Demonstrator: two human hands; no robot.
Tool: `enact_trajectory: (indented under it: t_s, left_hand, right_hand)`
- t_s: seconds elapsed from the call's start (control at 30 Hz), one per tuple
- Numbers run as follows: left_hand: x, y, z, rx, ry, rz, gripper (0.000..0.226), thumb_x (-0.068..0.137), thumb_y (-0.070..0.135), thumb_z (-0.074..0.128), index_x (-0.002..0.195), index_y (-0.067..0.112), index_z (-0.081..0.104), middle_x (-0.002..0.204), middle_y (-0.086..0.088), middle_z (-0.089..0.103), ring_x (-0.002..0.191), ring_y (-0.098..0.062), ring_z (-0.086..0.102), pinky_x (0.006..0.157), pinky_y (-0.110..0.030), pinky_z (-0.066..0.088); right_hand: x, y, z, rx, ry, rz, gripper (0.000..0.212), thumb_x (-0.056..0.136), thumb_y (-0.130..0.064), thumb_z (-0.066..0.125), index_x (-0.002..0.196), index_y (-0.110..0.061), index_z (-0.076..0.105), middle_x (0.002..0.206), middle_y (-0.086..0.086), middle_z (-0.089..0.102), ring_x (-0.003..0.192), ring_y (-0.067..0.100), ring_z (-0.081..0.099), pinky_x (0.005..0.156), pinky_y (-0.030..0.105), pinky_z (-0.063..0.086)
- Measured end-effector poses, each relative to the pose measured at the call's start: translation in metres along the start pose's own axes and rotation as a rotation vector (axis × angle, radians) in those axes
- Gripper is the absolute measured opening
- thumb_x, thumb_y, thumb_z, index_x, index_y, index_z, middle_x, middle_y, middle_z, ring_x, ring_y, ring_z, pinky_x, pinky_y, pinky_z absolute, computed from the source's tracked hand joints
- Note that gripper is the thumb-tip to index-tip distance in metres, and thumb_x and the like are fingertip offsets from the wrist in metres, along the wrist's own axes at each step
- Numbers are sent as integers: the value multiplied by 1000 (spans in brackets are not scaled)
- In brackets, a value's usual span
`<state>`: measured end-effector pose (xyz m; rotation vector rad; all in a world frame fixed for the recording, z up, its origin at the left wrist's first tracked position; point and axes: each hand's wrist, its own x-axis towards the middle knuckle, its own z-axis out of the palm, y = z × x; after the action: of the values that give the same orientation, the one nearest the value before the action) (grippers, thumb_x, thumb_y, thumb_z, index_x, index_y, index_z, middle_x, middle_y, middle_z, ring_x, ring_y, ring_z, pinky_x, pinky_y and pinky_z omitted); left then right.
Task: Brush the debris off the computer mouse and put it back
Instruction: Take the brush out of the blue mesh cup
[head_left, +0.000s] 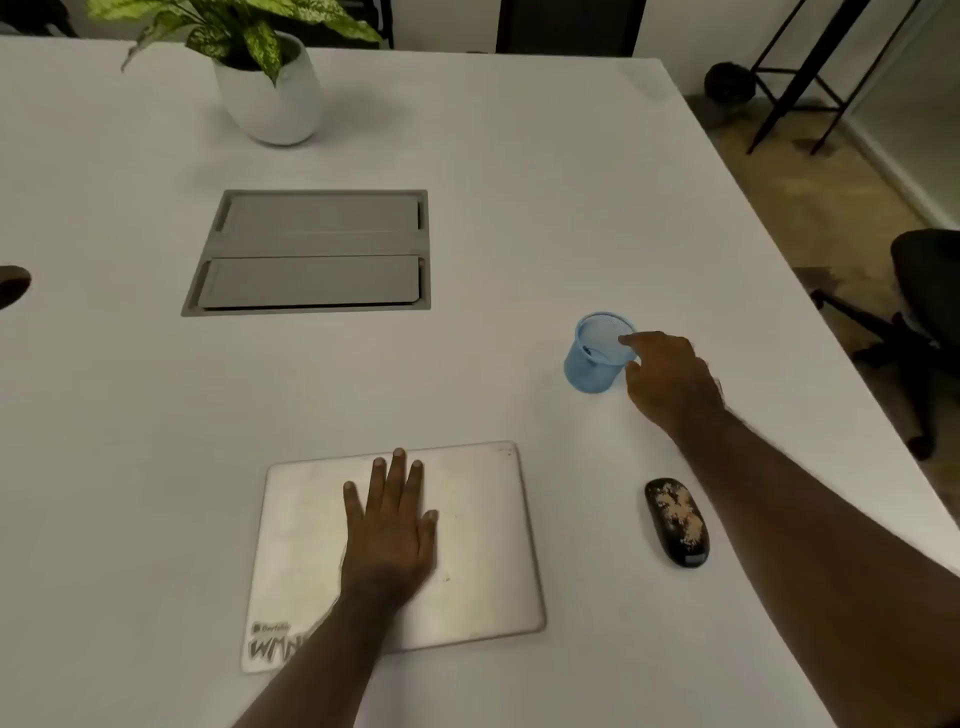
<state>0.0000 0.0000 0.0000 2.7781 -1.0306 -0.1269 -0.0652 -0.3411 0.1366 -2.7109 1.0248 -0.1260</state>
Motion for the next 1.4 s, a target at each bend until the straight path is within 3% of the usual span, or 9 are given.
enact_trajectory:
  t_s: [0.17,0.4,0.67,0.97,1.1,1.23,1.33,1.4]
  left_hand:
    - [-2,-2,5,-30,5,-7,61,97,41,26,149,12,33,160,-10,21,147,-31,19,114,-62,16]
    - [0,-6,12,-46,14,-11,63,92,38,35,150,15,31,162,-7,16,149,-28,14,115,-62,14]
    - [1,-8,15,-64,-22,-30,64,93,39,34,152,18,26,163,-4,12,150,-25,10,116,-60,11]
    - [1,-8,11,-80,-44,-31,64,92,39,35,151,16,28,163,-5,14,149,-26,12,116,-61,12]
    - [2,-6,7,-62,-53,-28,63,92,38,34,151,15,30,162,-7,17,149,-28,14,115,-62,14]
    - [2,-5,5,-50,-77,-43,63,92,39,33,151,16,30,162,-6,16,149,-27,16,115,-62,14]
    - [2,-4,2,-53,-83,-44,63,92,38,34,150,14,32,161,-7,18,148,-29,19,115,-62,15]
    - [2,-3,0,-49,-80,-38,62,92,37,34,149,12,35,160,-9,21,146,-30,22,114,-62,16]
  right_hand:
    - [31,-13,5,66,-180,94,39,104,-22,40,139,-24,57,143,9,54,131,33,45,104,40,41]
    - [48,-31,18,60,-288,173,36,95,-50,51,125,-35,64,134,3,61,129,27,49,101,42,42]
    - [55,-28,32,-72,-140,164,27,98,-28,45,102,-22,71,110,5,70,99,28,61,74,30,35]
    - [47,-9,21,-285,107,-20,17,96,-8,50,107,-6,64,103,16,69,94,37,65,75,38,49]
    - [35,1,5,71,307,87,24,100,-15,49,113,-10,67,108,17,70,100,39,64,81,40,50]
    - [11,18,-13,483,472,147,29,101,-10,47,122,-7,67,115,15,72,100,30,69,91,40,56]
    - [-5,35,-20,829,469,346,28,100,-9,51,121,0,67,108,19,72,83,23,70,76,23,61]
    - [-19,46,-23,1119,443,515,26,98,-13,60,119,1,66,101,17,72,74,15,72,67,19,61]
